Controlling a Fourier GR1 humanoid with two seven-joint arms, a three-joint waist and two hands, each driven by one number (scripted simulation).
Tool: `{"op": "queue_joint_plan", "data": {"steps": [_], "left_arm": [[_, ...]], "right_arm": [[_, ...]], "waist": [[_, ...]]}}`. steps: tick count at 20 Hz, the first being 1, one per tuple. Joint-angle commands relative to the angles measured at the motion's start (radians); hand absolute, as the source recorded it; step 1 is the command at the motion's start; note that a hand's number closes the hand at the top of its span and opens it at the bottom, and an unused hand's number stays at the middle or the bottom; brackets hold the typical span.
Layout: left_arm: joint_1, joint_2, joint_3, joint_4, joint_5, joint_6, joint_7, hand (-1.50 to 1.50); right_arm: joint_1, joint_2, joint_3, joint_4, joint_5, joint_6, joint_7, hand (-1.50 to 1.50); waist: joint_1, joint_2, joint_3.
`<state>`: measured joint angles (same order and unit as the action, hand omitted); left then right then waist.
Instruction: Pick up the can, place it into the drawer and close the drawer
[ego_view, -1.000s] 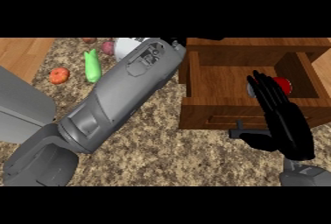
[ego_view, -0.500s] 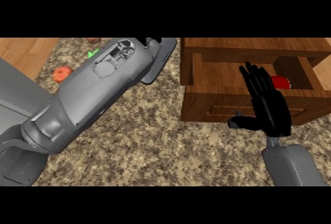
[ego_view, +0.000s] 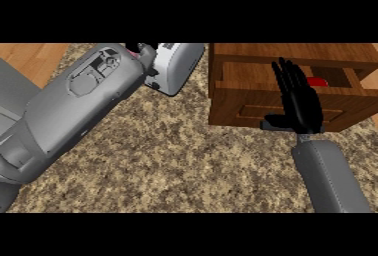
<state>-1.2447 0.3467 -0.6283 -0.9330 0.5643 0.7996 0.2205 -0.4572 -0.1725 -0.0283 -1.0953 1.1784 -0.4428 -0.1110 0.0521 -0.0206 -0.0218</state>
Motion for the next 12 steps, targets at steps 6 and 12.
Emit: {"op": "queue_joint_plan", "data": {"steps": [6,12], "left_arm": [[0.119,0.084,-0.001,-0.159,-0.023,0.001,0.050,-1.50],[0.176,0.131,0.006,-0.237,-0.048,-0.010,0.082,-1.50]], "right_arm": [[-0.204,0.033,-0.088,0.358,0.022,-0.166,0.005,-1.50],[-0.373,0.011,-0.145,0.554,0.020,-0.248,-0.019,-1.50]], "waist": [[0.026,0.031,0.024],[0.019,0.034,0.024]]}}
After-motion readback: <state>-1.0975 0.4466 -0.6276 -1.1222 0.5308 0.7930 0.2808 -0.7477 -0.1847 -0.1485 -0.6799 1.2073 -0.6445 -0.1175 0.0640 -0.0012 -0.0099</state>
